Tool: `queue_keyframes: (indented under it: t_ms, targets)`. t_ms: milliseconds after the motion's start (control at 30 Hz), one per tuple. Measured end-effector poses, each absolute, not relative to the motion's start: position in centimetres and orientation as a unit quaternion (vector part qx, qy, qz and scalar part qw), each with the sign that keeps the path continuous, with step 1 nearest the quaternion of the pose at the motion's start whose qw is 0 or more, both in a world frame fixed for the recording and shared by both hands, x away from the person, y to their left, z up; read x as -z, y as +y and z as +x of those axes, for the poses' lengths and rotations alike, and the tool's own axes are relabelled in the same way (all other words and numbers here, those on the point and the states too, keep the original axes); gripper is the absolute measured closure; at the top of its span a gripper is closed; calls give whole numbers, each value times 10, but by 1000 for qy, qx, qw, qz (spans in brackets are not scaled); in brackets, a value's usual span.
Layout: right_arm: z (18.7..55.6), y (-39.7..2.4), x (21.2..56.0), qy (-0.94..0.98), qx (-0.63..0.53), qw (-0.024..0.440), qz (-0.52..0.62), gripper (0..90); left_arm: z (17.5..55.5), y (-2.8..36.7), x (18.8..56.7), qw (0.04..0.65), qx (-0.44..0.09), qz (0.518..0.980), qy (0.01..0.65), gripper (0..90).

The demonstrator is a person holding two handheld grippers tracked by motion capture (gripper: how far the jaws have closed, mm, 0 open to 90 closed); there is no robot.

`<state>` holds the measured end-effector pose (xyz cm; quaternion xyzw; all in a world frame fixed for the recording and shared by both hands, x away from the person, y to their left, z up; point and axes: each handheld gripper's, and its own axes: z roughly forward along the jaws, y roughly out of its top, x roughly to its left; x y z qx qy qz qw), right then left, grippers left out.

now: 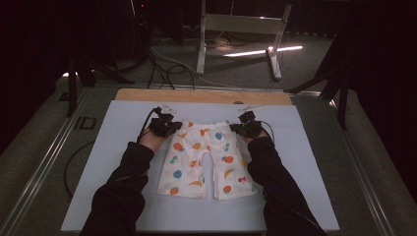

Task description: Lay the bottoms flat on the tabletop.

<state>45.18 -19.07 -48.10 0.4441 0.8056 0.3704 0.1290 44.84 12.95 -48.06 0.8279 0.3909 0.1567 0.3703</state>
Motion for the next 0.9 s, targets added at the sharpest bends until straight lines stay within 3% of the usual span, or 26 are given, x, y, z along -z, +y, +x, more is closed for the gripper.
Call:
queue_keyframes:
  t_ms: [500, 900]
  targets:
    - [485, -193, 479, 799, -358, 135, 464, 897, 481, 119, 486, 366, -169, 825, 397, 900]
    - [504, -194, 497, 788, -344, 123, 496, 896, 501, 111, 499, 358, -173, 825, 402, 900]
